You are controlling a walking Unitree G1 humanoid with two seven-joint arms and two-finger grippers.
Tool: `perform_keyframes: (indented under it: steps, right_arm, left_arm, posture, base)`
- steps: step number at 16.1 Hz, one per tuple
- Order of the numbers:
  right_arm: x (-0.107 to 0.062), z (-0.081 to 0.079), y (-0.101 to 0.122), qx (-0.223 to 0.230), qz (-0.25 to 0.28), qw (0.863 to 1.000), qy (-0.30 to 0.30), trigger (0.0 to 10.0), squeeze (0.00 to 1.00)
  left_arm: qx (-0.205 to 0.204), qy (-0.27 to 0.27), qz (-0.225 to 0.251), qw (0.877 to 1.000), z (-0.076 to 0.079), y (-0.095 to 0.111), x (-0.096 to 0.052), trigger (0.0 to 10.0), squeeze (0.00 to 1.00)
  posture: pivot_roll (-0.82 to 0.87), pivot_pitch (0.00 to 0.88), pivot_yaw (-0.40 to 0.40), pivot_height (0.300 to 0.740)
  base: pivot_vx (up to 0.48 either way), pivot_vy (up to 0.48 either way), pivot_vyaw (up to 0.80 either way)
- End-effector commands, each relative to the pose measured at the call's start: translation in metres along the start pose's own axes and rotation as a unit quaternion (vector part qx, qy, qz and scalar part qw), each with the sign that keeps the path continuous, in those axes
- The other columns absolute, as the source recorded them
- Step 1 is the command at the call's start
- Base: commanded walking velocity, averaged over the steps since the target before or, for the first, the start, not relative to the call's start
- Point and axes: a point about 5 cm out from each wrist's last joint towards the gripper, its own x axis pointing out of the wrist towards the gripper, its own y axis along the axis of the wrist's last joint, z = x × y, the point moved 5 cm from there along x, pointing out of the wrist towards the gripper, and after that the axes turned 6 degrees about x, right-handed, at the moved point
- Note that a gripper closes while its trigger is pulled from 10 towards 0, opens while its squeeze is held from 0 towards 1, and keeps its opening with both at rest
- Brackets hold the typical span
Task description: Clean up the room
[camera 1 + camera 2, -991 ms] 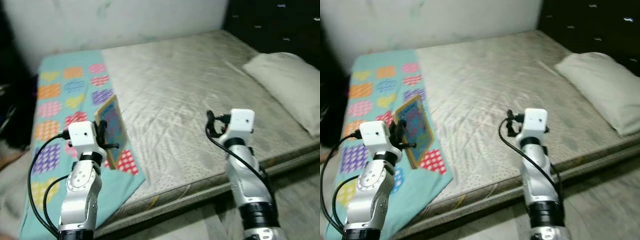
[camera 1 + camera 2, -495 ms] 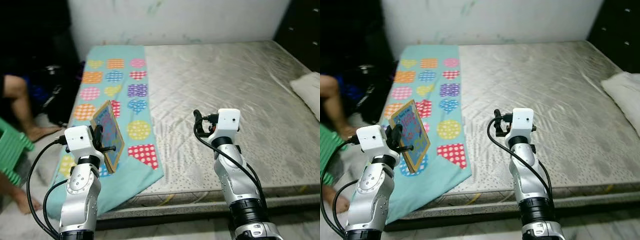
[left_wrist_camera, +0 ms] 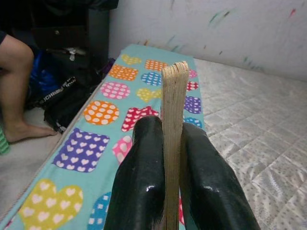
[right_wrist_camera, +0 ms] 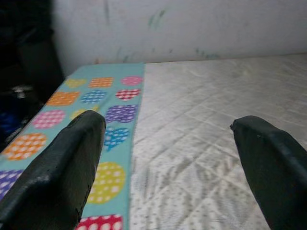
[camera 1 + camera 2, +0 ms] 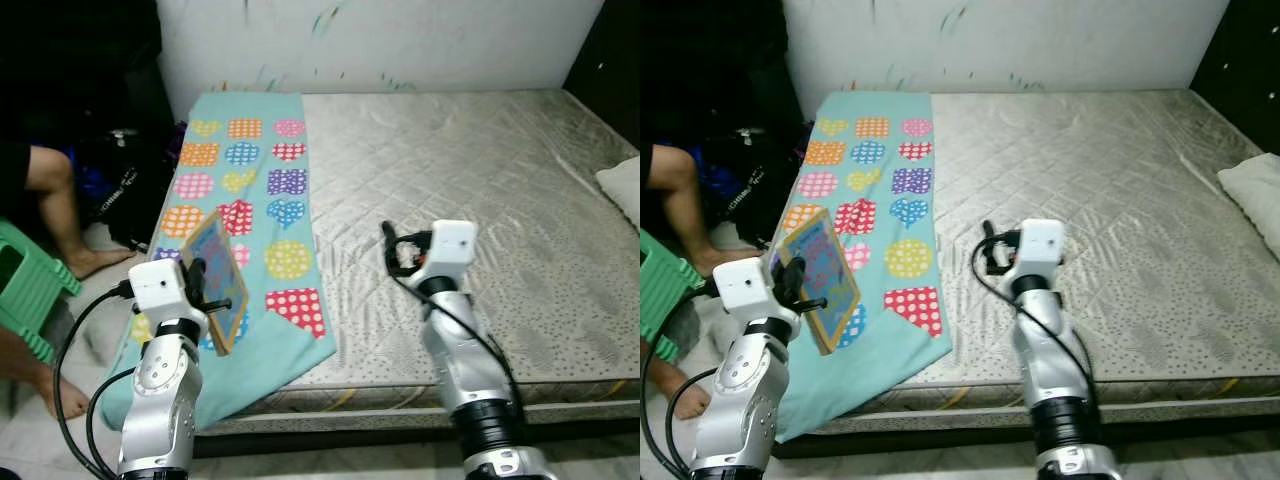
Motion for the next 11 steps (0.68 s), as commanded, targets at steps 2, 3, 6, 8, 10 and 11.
perform_keyframes:
  steps: [2,3,6,8,10,11]
  right_arm:
    - [-0.0011,0.0029,0.0016,0.002,0.005,1.000,-0.001,10.0,0.00]
    - [-0.0011,0.0029,0.0016,0.002,0.005,1.000,-0.001,10.0,0.00]
    - [-0.0014,0.0016,0.0002,0.000,0.003,1.000,0.003,10.0,0.00]
    - [-0.0020,0.0008,-0.0009,-0.002,0.001,1.000,0.005,10.0,0.00]
    - [-0.0019,0.0001,-0.0015,-0.003,0.000,1.000,0.007,10.0,0.00]
    - [-0.0016,-0.0007,-0.0012,-0.009,0.000,1.000,0.010,10.0,0.00]
  left_arm:
    - [-0.001,-0.007,0.019,1.000,0.0054,0.0119,0.0018,10.0,0.00]
    - [-0.001,-0.006,0.018,1.000,0.0052,0.0118,0.0020,10.0,0.00]
    - [0.009,-0.017,0.030,0.999,0.0077,0.0155,0.0002,10.0,0.00]
    - [0.011,-0.020,0.026,0.999,0.0095,0.0144,-0.0008,10.0,0.00]
    - [0.009,-0.019,0.024,0.999,0.0099,0.0139,-0.0008,10.0,0.00]
    - [0.008,-0.019,0.024,0.999,0.0099,0.0138,-0.0007,10.0,0.00]
  posture:
    - [-0.07,0.000,-0.009,0.740]
    - [-0.07,0.000,-0.009,0.740]
    - [-0.07,0.000,-0.011,0.740]
    - [-0.07,0.000,-0.013,0.740]
    - [-0.07,0.000,-0.014,0.740]
    - [-0.07,0.000,-0.014,0.740]
  base:
    - [0.000,0.480,0.00]
    - [0.000,0.480,0.00]
    - [0.000,0.000,0.00]
    - [0.000,0.000,0.00]
    - [0.000,-0.261,0.00]
    - [0.000,-0.270,0.00]
